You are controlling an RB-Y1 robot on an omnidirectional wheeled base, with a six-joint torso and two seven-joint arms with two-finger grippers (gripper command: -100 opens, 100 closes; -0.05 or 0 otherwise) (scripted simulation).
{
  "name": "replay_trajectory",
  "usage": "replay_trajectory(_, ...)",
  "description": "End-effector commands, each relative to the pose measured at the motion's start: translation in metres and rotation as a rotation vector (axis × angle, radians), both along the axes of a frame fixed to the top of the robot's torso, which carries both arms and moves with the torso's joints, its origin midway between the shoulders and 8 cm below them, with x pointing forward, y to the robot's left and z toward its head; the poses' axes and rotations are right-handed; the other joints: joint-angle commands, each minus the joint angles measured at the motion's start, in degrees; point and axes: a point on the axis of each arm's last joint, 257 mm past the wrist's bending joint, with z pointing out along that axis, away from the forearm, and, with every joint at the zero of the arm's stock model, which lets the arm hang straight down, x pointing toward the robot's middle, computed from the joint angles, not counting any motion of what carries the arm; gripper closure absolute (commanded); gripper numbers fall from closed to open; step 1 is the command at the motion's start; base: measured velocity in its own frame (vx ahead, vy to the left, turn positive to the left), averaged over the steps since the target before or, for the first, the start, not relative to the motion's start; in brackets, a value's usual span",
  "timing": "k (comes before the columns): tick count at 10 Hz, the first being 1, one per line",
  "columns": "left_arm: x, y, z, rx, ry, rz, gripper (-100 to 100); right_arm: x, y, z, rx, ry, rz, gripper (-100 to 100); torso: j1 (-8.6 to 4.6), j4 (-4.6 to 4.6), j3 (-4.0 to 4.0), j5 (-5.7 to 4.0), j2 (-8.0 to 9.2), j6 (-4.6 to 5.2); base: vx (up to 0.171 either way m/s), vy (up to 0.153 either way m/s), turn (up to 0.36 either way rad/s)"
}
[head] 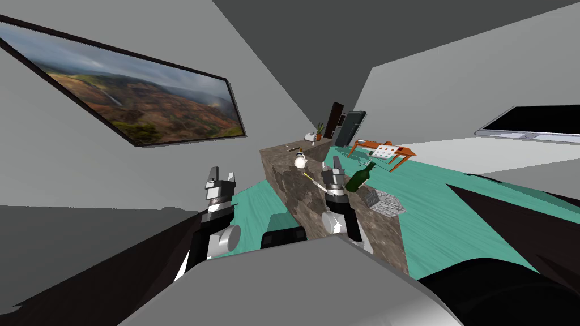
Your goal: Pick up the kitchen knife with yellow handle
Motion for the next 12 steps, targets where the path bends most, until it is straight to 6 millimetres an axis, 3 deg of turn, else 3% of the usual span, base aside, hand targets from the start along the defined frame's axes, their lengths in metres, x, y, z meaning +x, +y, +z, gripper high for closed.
replay_trajectory(1, 0.000, 0.000, 0.000, 0.000, 0.000, 0.000, 0, 0.004, -0.003, -0.010, -0.059, 0.036, -0.010, -100, 0.00, 0.00, 0.00, 0.00, 0.00, 0.00, 0.030, 0.022, -0.035)
replay_trajectory(7, 0.000, 0.000, 0.000, 0.000, 0.000, 0.000, 0, 0.020, -0.034, -0.062, -0.314, 0.209, -0.083, -100, 0.14, -0.05, -0.13, 0.03, -0.22, 0.00, 0.063, 0.046, -0.033)
replay_trajectory(10, 0.000, 0.000, 0.000, 0.000, 0.000, 0.000, 0, 0.023, -0.040, -0.073, -0.385, 0.246, -0.090, -100, 0.12, -0.05, -0.13, 0.03, -0.21, 0.00, 0.048, 0.037, -0.003)
replay_trajectory(12, 0.000, 0.000, 0.000, 0.000, 0.000, 0.000, 0, 0.027, -0.058, -0.098, -0.489, 0.321, -0.117, -100, 0.13, -0.04, -0.09, 0.03, -0.15, -0.01, 0.049, 0.051, 0.012)
